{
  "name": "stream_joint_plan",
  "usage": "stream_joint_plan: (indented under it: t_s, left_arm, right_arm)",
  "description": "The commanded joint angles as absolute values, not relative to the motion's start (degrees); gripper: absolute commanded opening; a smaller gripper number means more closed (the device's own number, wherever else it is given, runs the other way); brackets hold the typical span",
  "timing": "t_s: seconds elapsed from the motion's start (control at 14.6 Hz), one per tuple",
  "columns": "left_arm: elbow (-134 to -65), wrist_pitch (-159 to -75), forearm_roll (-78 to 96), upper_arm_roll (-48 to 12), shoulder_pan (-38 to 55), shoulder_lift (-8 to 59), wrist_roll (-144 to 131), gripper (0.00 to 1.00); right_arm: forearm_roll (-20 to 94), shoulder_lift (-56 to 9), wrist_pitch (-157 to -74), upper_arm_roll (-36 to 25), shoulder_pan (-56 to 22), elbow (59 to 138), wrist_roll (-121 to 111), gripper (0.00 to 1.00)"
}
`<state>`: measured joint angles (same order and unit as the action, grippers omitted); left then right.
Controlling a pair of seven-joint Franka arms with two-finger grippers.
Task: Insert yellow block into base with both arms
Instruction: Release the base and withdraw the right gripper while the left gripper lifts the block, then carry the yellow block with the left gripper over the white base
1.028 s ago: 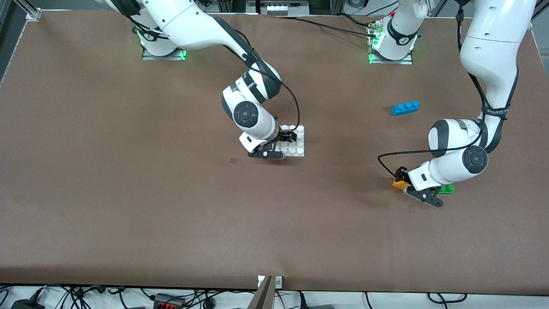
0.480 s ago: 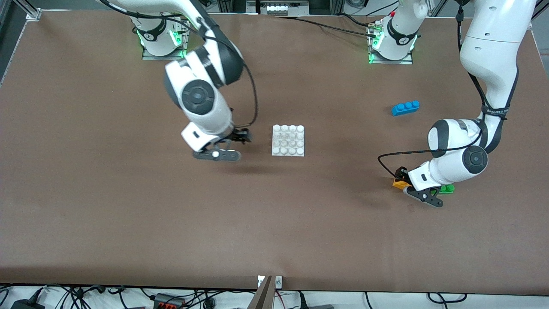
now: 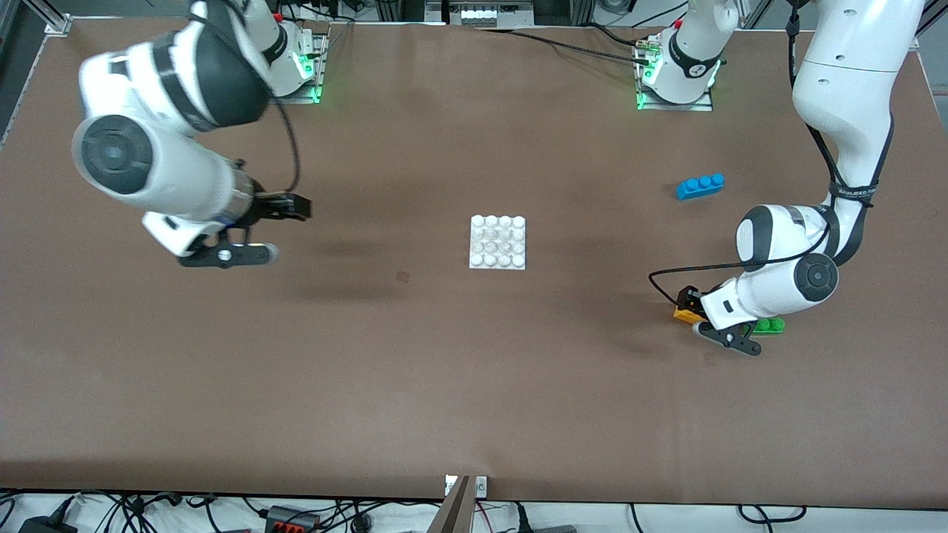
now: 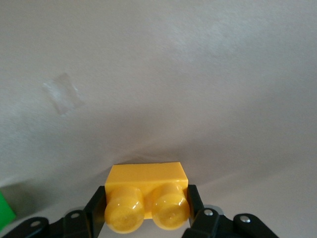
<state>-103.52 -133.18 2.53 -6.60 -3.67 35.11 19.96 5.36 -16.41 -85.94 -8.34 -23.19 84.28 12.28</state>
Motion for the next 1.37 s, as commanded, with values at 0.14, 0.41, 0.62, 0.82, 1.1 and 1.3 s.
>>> stream_joint_plan:
  t_s: [0.14,0.41,0.62,0.82,1.1,1.3]
  left_arm:
    - [-103.45,-124.30,3.78,-11.32,-3.60,30.16,14.08,0.59]
    - [-103.62,-120.68,8.52,-18.35,-3.60,27.95,2.76,0.59]
    - [-103.45,-121.46,8.61,-23.80,-3.17,28.56,-8.66,0.59]
    - [-103.45,-123.66,8.18,-25.58,3.04,29.97,-22.44,0.59]
    - [-102.57,-127.96,7.82,-25.49,8.35,32.51,-28.21,0.59]
    - [-102.39,-130.68,7.91,-25.31,11.59,33.39,-30.14,0.59]
  right_arm:
    - [2.55,-10.21,-80.53,-7.73,-14.61,86.13,1.43,1.00]
    - [2.29,-5.47,-79.63,-7.56,-4.14,88.77,-20.14,1.00]
    - [2.38,1.55,-87.92,-7.38,0.08,97.78,-22.85,1.00]
    - [-0.87,7.82,-92.55,-5.81,1.84,105.37,-21.11,1.00]
    - [-2.37,7.91,-92.37,-2.38,2.81,104.16,-5.30,1.00]
    - [-3.16,6.77,-92.37,-2.29,2.81,98.98,-4.31,1.00]
